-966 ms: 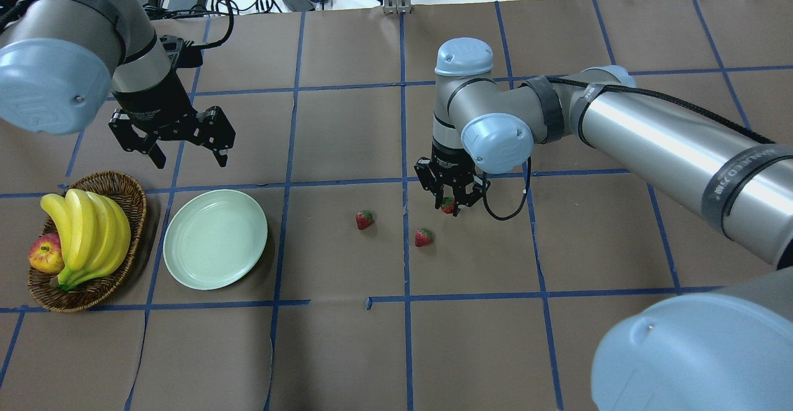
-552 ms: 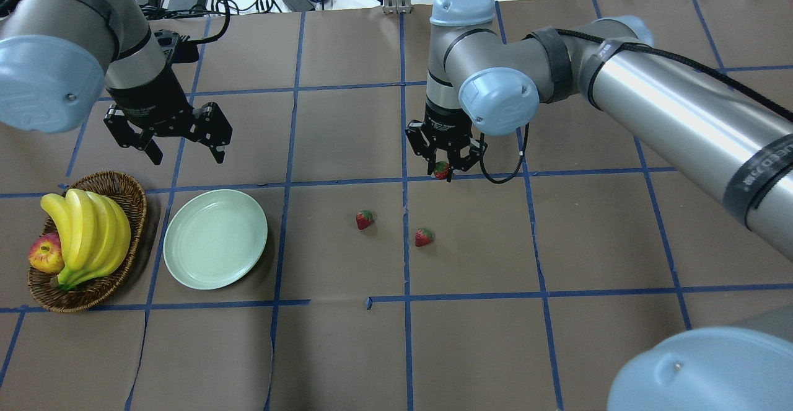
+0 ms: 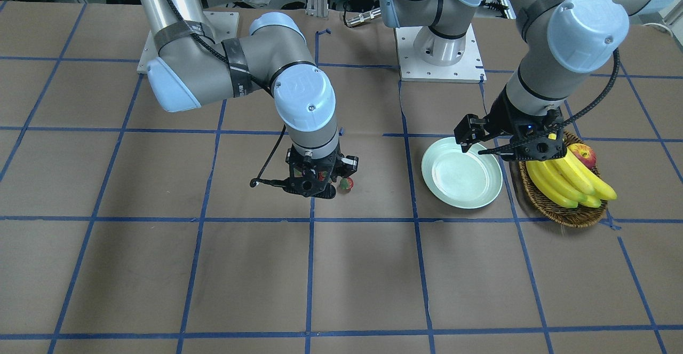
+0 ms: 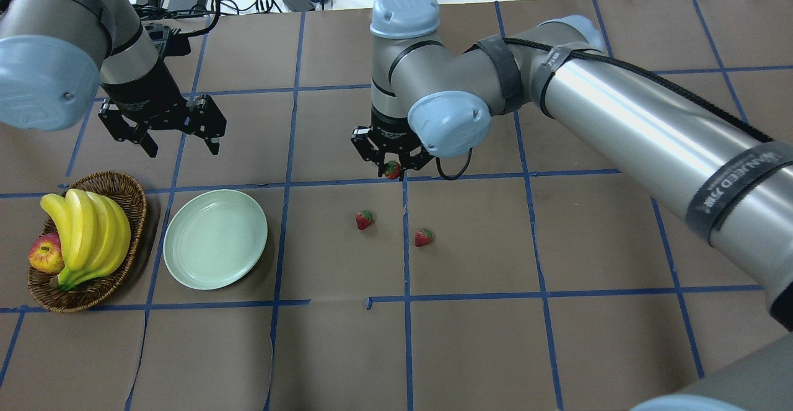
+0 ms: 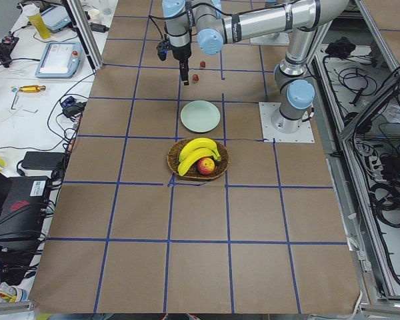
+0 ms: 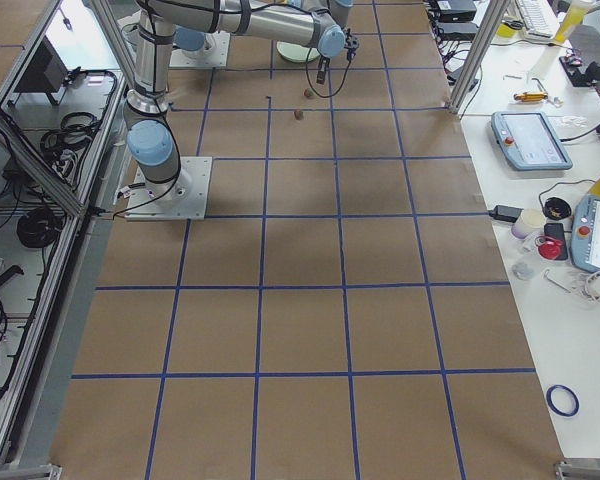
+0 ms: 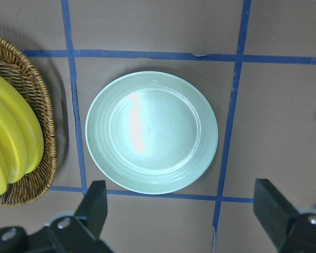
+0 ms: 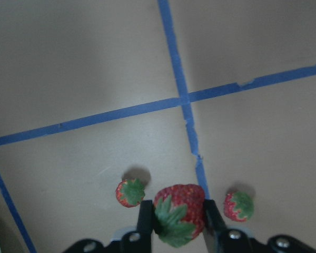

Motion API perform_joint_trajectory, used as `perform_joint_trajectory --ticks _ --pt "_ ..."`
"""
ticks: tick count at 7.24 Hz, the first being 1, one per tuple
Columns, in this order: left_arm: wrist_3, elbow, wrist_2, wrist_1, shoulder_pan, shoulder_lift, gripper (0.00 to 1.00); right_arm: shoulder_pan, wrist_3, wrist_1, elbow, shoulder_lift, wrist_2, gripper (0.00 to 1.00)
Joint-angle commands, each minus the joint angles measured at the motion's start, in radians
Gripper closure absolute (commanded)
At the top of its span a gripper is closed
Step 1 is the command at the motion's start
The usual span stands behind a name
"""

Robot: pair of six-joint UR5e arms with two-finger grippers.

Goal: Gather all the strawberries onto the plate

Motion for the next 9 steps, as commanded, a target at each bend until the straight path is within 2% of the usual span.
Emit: perform_joint_trajectory --ticks 1,4,8,9 --pt "-0.009 -0.003 0.001 0.009 0.001 -0.003 0.0 0.017 -0.117 -0.001 0.01 0.038 0.01 1.0" --pt "-0.009 -0.012 0.0 0.009 0.001 -0.006 0.0 0.017 -0.226 -0.005 0.106 0.04 0.012 1.0" --pt "-0.009 -0.014 0.0 0.007 0.001 -0.008 0.0 0.066 -0.231 0.001 0.126 0.04 0.034 1.0" --pt "-0.009 -0.014 0.001 0.007 0.001 -0.008 0.0 0.066 -0.246 0.001 0.128 0.043 0.051 0.94"
